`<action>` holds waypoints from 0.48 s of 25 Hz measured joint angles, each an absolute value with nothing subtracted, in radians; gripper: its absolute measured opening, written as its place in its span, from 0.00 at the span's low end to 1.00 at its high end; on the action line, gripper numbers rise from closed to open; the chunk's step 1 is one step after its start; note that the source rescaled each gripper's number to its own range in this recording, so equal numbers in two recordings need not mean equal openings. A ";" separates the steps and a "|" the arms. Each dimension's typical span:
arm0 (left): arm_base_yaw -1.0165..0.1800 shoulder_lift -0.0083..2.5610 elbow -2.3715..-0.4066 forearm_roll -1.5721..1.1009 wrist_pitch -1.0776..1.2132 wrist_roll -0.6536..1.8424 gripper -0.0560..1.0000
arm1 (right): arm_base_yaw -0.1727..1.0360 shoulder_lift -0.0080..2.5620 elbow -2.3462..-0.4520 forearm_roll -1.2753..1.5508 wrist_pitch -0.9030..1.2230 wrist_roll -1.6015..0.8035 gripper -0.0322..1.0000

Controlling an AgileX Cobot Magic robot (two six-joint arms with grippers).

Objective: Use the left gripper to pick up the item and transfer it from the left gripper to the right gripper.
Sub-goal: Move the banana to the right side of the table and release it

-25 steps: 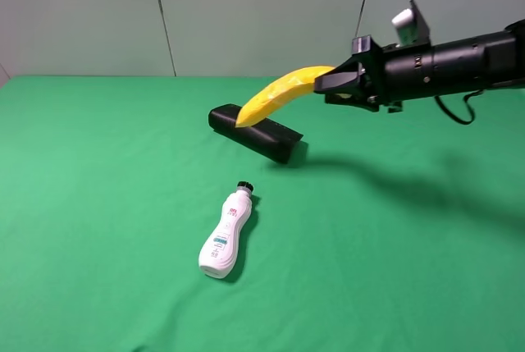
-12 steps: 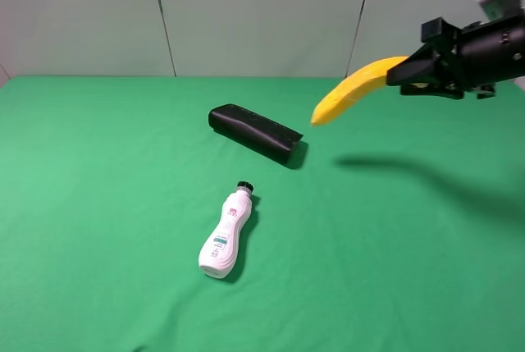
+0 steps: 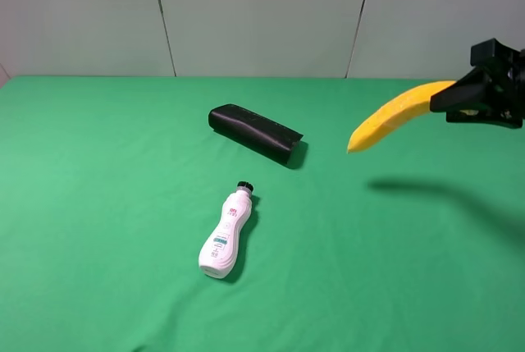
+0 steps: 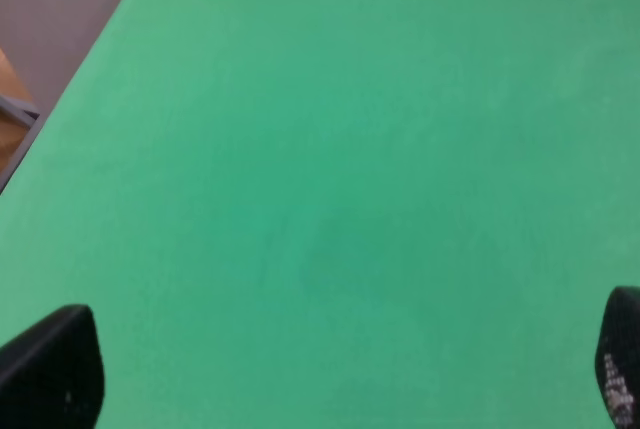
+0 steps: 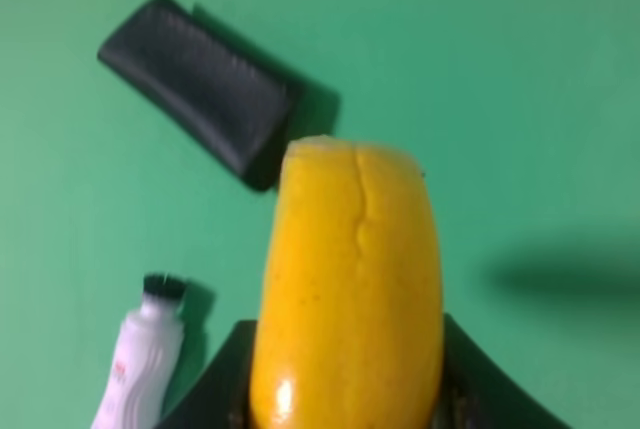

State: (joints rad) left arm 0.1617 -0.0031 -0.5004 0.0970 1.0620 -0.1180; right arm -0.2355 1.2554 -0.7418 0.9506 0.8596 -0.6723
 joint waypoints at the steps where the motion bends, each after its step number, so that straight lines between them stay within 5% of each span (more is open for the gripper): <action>1: 0.162 -0.003 -0.500 0.097 1.062 -0.118 0.98 | -0.238 1.246 -0.730 0.951 0.871 -0.671 0.04; 12: 0.162 -0.003 -0.500 0.097 1.062 -0.118 0.97 | -0.240 1.236 -0.665 0.935 0.876 -0.668 0.04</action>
State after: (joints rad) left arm 0.1617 -0.0031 -0.5004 0.0970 1.0620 -0.1180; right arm -0.2397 1.2358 -0.6648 0.9347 0.8756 -0.6679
